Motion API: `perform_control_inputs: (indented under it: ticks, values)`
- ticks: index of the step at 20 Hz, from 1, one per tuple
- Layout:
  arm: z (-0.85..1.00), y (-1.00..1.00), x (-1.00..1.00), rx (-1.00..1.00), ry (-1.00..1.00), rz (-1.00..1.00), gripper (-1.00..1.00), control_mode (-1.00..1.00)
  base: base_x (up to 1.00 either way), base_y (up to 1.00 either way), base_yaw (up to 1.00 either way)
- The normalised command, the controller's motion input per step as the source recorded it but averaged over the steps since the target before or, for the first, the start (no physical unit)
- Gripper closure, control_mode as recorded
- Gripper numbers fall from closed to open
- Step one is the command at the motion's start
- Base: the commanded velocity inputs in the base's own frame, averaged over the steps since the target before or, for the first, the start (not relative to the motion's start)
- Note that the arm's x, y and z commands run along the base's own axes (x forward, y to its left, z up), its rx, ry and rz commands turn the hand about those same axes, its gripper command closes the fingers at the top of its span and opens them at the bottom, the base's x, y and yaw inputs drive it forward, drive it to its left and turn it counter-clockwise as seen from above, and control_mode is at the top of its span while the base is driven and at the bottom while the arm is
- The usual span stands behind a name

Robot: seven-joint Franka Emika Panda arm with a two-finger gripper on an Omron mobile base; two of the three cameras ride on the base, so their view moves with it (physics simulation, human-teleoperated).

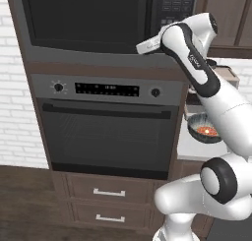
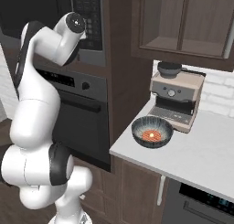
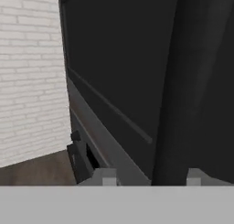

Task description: Open the microwave, place the bowl with waffle inside the microwave, then close the microwave door and turn it on.

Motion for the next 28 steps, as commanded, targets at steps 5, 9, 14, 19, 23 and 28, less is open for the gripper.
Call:
perform_control_inputs:
  ticks: [5,9,14,19,23,28]
  values:
    - [-0.24,1.0,-0.47,-0.21,0.02,0.15,1.0,-1.0,0.0,0.0,0.0]
    - [-0.58,1.0,-0.53,-0.24,0.0,0.06,1.0,-1.0,0.0,0.0,0.0]
    - [-0.74,1.0,-0.49,-0.26,0.0,0.01,1.0,-1.0,0.0,0.0,0.0]
    - [-0.71,1.0,-0.48,-0.27,0.0,0.0,1.0,-1.0,0.0,0.0,0.0]
    - [-0.71,1.0,-0.44,-0.29,0.0,0.0,1.0,-1.0,0.0,0.0,0.0]
    - [-0.68,1.0,-0.36,-0.29,0.01,0.0,1.0,-1.0,0.0,0.0,0.0]
